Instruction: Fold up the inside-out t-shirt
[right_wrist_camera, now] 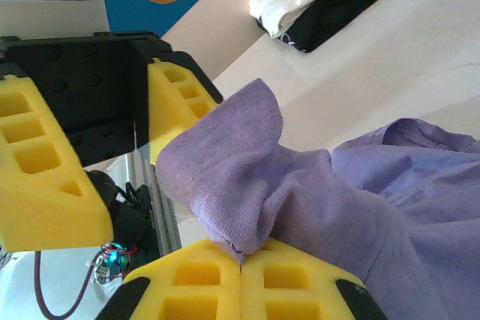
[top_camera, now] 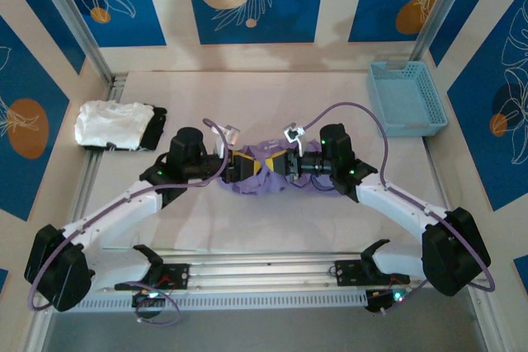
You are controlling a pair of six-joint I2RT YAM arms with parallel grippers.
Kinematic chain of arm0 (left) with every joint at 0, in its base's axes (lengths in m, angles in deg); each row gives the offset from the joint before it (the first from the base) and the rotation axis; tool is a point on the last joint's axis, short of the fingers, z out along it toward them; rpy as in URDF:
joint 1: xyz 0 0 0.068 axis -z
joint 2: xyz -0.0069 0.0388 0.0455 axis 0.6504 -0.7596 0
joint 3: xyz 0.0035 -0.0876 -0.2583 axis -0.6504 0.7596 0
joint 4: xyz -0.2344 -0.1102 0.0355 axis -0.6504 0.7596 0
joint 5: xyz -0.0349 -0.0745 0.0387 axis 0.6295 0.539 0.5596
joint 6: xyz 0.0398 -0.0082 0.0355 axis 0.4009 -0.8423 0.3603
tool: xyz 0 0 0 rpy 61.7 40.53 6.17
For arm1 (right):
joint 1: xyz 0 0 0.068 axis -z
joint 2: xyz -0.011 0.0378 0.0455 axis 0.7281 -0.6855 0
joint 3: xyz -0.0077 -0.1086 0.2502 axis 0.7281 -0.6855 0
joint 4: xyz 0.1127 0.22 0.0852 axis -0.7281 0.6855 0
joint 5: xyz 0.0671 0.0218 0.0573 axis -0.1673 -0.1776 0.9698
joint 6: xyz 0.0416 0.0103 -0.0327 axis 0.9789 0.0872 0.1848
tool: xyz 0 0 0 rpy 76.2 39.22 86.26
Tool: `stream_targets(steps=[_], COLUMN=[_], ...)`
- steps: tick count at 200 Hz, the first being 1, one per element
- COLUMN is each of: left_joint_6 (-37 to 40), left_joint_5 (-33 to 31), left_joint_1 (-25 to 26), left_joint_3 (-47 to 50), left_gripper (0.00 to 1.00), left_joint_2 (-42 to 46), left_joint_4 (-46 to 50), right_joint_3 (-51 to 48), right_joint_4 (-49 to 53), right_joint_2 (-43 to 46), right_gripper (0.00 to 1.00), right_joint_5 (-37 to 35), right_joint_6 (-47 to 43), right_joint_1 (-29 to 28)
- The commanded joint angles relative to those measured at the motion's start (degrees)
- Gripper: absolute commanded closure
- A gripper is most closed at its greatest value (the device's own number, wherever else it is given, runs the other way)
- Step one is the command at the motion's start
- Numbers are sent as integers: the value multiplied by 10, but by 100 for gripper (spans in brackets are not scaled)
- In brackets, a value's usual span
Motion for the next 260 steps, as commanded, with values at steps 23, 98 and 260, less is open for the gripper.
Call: stream_targets(steps=[23, 98, 260], left_joint_6=[1, -220, -269], left_joint_5=[21, 42, 10], left_joint_1=[5, 9, 15], left_joint_3=[-38, -34, -21], left_gripper=[55, 100, 100], left_joint_2=[-32, 17, 20], left_joint_4=[-48, -110, -145], right_joint_3=[6, 61, -11], right_joint_4=[-3, 202, -24], right_joint_2=[3, 31, 52], right_gripper=[100, 93, 56], right_joint_5=[28, -340, -272], right_joint_6=[-13, -67, -93], right_joint_1=[1, -41, -138])
